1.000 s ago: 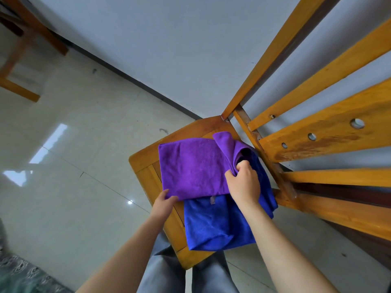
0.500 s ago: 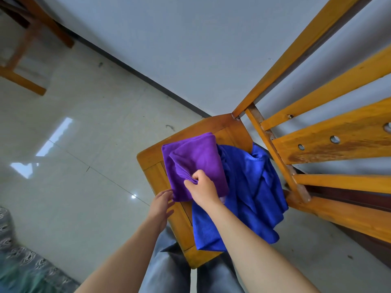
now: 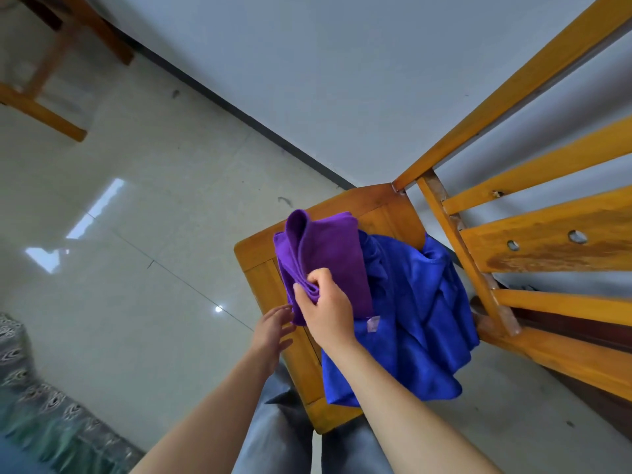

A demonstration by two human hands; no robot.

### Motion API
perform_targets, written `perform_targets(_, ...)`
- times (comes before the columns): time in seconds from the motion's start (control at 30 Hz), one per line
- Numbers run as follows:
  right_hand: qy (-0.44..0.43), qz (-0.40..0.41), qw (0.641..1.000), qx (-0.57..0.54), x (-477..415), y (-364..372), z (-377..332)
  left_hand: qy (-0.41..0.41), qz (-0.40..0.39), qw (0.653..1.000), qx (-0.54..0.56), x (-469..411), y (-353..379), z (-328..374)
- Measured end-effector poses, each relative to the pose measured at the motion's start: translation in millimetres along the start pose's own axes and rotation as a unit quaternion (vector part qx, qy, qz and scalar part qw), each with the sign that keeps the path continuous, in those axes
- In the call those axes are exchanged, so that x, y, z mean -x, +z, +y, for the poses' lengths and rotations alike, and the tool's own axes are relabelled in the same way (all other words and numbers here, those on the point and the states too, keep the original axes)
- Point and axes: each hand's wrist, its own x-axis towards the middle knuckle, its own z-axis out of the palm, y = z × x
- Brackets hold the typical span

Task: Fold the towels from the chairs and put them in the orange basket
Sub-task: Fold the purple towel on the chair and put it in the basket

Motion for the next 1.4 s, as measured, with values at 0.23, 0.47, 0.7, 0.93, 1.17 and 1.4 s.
perform_targets(0.23,0.049,-0.188,0.938,0.287,-10,-4,31,-0.018,0.007,1.000,-0.002,0,-9,0)
perform_targets(0.47,-0.115,-0.160,0.885,0.422,8,-29,72,0.062,0.056,0.996,-0.017,4,2,11)
perform_targets(0.7,-0.120,-0.243,0.831,0.486,2,-42,78,0.237,0.142,0.950,-0.144,-2,7,12)
perform_targets(0.93,-0.102,-0.188,0.821,0.529,0,-36,87,0.518,0.096,0.543,-0.654,-23,13,-36)
perform_targets(1.17,-0.132,-0.160,0.809,0.550,-14,-36,85,0.445,0.111,0.557,-0.692,-38,18,-33)
perform_targets(1.4,-0.196,-0.061,0.847,0.491,-25,-21,95,0.528,0.124,0.510,-0.668,-61,9,-12)
